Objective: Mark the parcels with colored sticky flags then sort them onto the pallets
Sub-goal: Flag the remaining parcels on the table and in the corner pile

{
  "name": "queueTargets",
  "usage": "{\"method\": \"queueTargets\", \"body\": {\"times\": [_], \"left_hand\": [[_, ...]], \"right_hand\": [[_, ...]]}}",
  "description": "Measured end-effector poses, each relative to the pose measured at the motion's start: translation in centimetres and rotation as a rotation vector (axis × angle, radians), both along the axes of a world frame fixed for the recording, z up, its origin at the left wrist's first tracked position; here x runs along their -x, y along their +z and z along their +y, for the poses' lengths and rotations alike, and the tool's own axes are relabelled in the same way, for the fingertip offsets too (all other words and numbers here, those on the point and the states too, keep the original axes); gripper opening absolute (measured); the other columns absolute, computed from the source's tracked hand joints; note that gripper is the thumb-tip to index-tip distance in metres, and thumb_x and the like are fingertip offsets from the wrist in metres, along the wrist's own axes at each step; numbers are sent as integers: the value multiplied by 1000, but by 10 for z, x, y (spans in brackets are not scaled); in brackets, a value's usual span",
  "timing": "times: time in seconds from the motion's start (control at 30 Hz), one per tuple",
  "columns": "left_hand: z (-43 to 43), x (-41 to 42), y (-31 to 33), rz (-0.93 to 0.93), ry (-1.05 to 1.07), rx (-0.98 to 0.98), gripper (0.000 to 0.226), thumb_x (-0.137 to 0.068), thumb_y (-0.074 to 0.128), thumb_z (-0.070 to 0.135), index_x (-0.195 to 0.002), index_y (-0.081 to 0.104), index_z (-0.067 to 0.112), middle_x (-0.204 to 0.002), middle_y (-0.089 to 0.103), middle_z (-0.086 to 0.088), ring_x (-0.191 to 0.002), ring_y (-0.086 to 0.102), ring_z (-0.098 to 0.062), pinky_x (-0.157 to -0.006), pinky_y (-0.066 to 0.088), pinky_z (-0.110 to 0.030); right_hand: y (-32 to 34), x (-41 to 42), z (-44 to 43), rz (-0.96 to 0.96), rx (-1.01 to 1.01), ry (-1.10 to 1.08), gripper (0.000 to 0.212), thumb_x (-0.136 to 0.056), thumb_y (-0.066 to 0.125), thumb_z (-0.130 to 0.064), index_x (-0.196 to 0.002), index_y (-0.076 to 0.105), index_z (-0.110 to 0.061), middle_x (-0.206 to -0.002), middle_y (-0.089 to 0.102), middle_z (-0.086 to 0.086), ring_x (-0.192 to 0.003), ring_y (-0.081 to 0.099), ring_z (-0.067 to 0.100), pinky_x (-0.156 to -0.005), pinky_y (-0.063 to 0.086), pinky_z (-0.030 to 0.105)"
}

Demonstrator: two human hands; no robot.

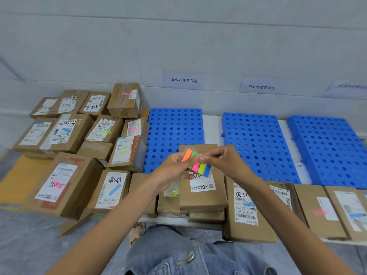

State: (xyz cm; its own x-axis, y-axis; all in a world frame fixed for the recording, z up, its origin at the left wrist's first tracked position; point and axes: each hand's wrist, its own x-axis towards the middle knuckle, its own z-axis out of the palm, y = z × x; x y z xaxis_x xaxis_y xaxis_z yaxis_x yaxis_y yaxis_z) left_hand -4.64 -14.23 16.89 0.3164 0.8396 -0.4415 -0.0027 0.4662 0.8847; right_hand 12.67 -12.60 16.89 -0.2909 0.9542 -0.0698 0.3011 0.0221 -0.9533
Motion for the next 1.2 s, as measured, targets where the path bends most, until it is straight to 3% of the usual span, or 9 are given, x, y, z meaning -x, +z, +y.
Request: {"method": "queueTargets", "body": {"times": [0.07, 0.2, 0.33, 0.47, 0.57, 0.67, 0.93, 1.1, 1.2], "left_hand": [[-1, 1, -1, -5, -3, 6, 27, -86, 64, 31, -105, 66, 11, -81, 64, 2, -67, 62, -4, -68, 53, -20], [-1, 7, -4, -54, -13, 11, 18, -87, 63, 17, -105, 64, 11, -80, 65, 5, -68, 64, -3, -68, 53, -18], [-1, 8, -8, -37, 8, 25, 23, -89, 61, 8, -112, 61, 6, -86, 65, 0, -68, 64, -4, -67, 54, -18], [1, 8, -14, 74, 20, 18, 21, -89, 62, 9, -109, 61, 4, -88, 65, -3, -66, 64, -5, -64, 54, -19], [2, 17, -20, 97, 21, 29, 13, -90, 60, 8, -103, 62, 6, -91, 68, -4, -70, 63, -8, -60, 51, -18], [4, 38, -33, 140, 101, 53, 14, -92, 58, 7, -104, 61, 14, -94, 66, -2, -76, 62, -10, -58, 52, -17], [-5, 73, -118, 467, 230, 171, 46, -86, 66, 4, -122, 38, 10, -99, 53, -14, -62, 56, -18, -43, 49, -20], [-5, 72, -146, 801, 17, -67, 44, -88, 63, 14, -127, 45, 5, -113, 57, -10, -105, 57, -27, -80, 45, -33], [0, 75, -145, 1093, -183, -203, 24, -89, 58, 20, -110, 51, 11, -115, 52, -9, -110, 51, -27, -80, 42, -29]], "right_hand": [[-1, 1, 0, -4, -2, 6, 5, -77, 72, -19, -73, 74, -23, -71, 71, -6, -76, 60, 25, -72, 47, 33], [-1, 2, 1, 40, 38, 0, 5, -80, 70, -14, -78, 75, -14, -70, 71, -9, -72, 61, 7, -69, 47, 16], [-4, 7, -1, -23, -52, 0, 6, -78, 72, -25, -72, 73, -25, -71, 71, -5, -66, 50, 16, -64, 41, 25], [-9, 14, -1, -162, -132, -123, 11, -84, 68, -17, -73, 69, -20, -65, 67, -1, -60, 56, 7, -63, 46, 22], [-6, 11, 4, -108, -143, -270, 12, -87, 63, -14, -76, 66, -13, -53, 62, -13, -52, 53, 0, -57, 40, 10], [-7, -3, 11, -32, -150, -369, 11, -90, 60, -15, -81, 65, -8, -51, 61, -13, -48, 48, 2, -55, 40, 16], [-57, -18, -2, -207, -19, 18, 8, -82, 69, -11, -83, 72, -18, -86, 72, -7, -83, 66, 5, -81, 52, 18], [-75, -18, -2, -419, -149, 212, 12, -86, 65, -11, -94, 73, -15, -84, 64, -11, -80, 59, 10, -70, 47, 17], [-77, -19, 0, -469, -195, 223, 14, -87, 63, -10, -97, 74, -11, -87, 65, 1, -81, 56, 16, -70, 44, 22]]}}
